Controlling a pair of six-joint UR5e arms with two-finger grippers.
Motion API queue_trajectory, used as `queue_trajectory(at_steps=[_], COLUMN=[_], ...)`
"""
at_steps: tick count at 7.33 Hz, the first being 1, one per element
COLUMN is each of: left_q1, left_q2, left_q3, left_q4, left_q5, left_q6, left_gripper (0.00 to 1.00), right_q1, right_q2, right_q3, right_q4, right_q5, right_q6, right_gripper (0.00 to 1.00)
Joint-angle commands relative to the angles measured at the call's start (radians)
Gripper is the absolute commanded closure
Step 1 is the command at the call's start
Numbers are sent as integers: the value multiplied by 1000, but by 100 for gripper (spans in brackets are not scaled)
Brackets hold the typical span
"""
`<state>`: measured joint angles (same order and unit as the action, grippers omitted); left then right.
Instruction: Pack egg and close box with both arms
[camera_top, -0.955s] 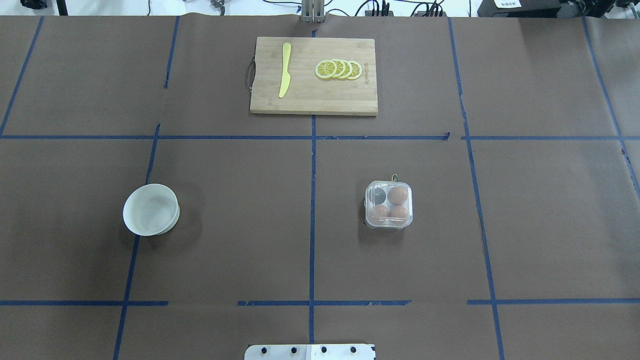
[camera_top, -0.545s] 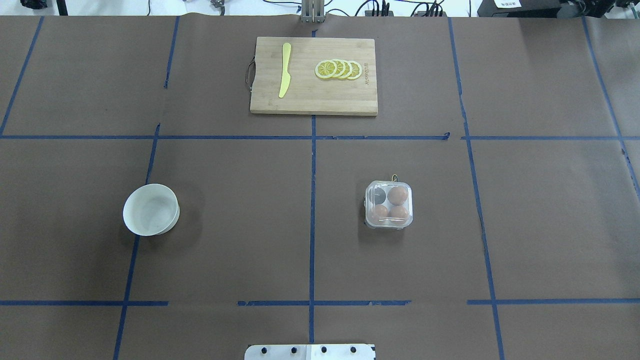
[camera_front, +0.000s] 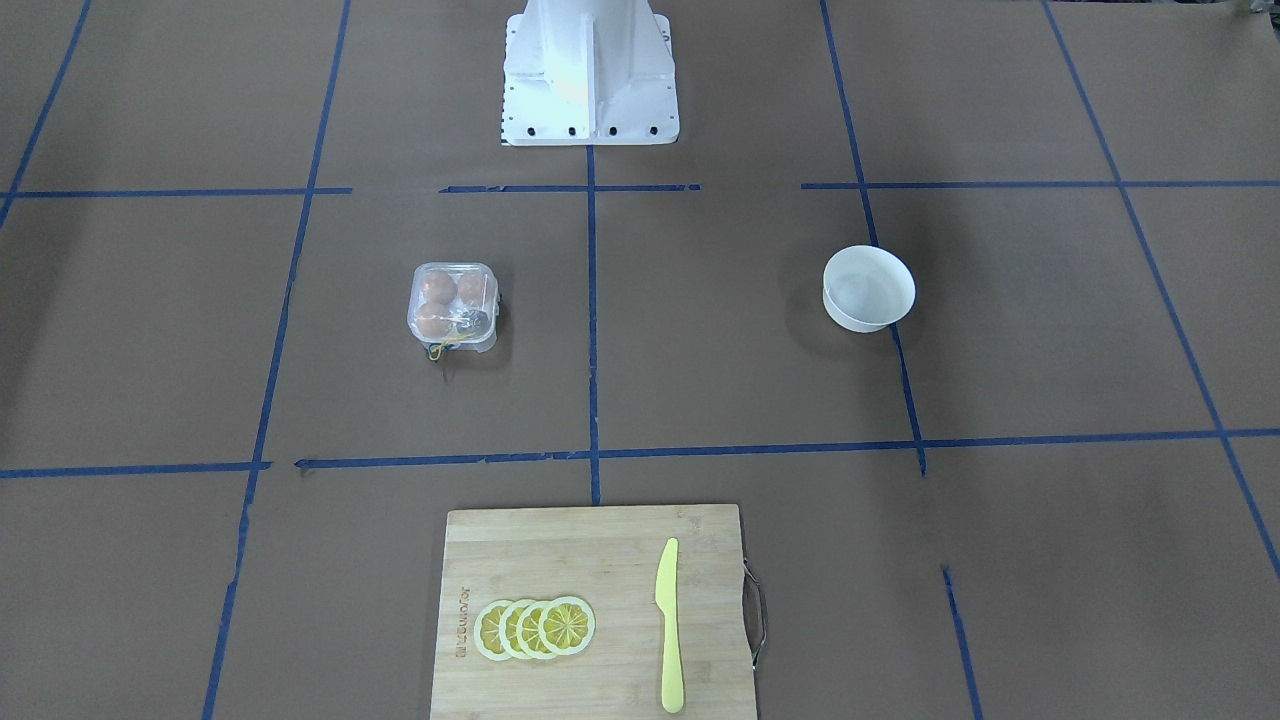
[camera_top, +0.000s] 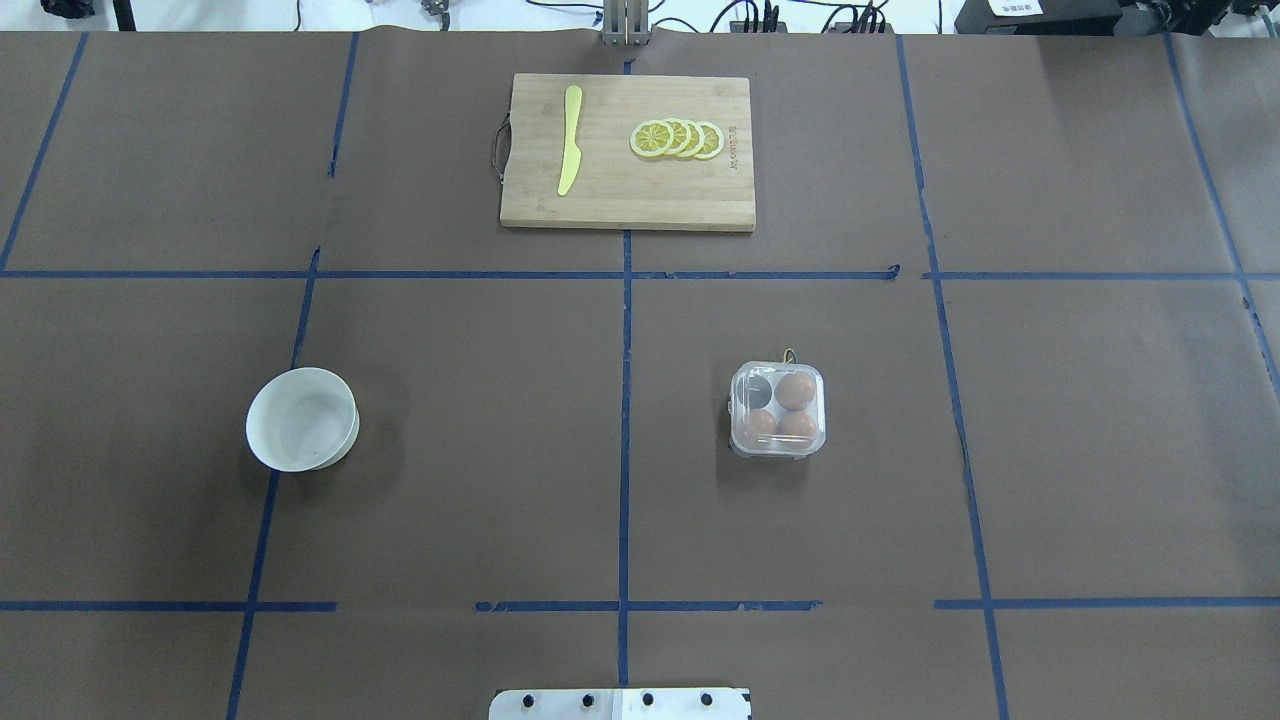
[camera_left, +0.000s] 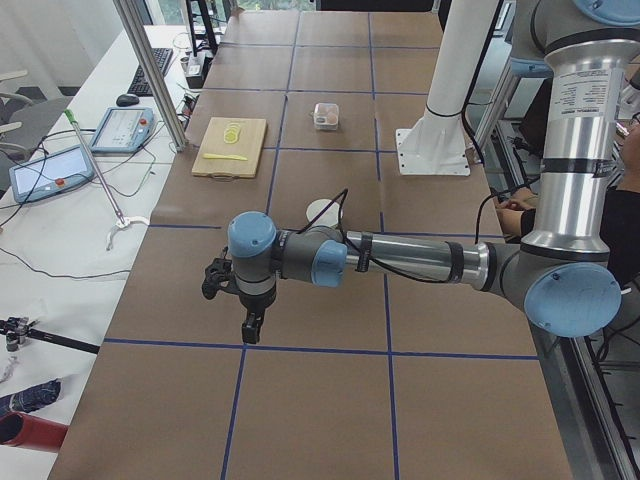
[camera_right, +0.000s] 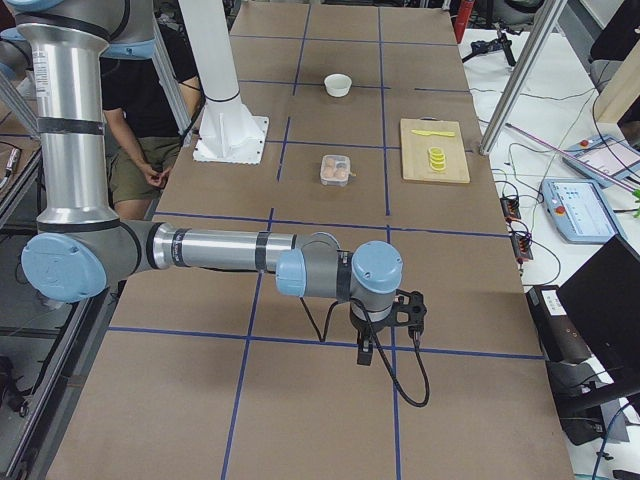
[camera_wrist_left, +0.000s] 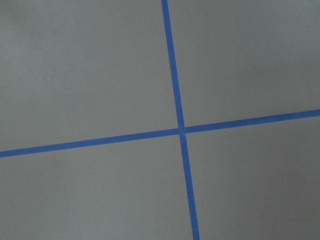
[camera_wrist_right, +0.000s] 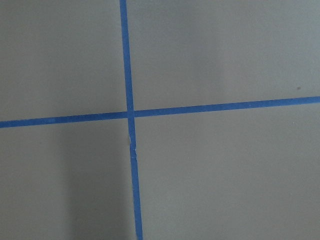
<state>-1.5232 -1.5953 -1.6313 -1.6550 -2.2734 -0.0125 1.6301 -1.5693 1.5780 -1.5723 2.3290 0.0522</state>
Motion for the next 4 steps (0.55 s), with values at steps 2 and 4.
queue_trajectory(at_steps=[2, 4], left_q1=[0, 0], left_q2=[6, 6], left_q3=[30, 53], left_q4=[-29, -51], left_q5=[0, 0], left_q6=[3, 0], left_gripper=[0, 0], right_q1=[1, 1], right_q2=[0, 2], right_q3=[-1, -1], right_q4=[0, 2], right_q5=[0, 1], right_q6=[0, 0], right_gripper=[0, 0])
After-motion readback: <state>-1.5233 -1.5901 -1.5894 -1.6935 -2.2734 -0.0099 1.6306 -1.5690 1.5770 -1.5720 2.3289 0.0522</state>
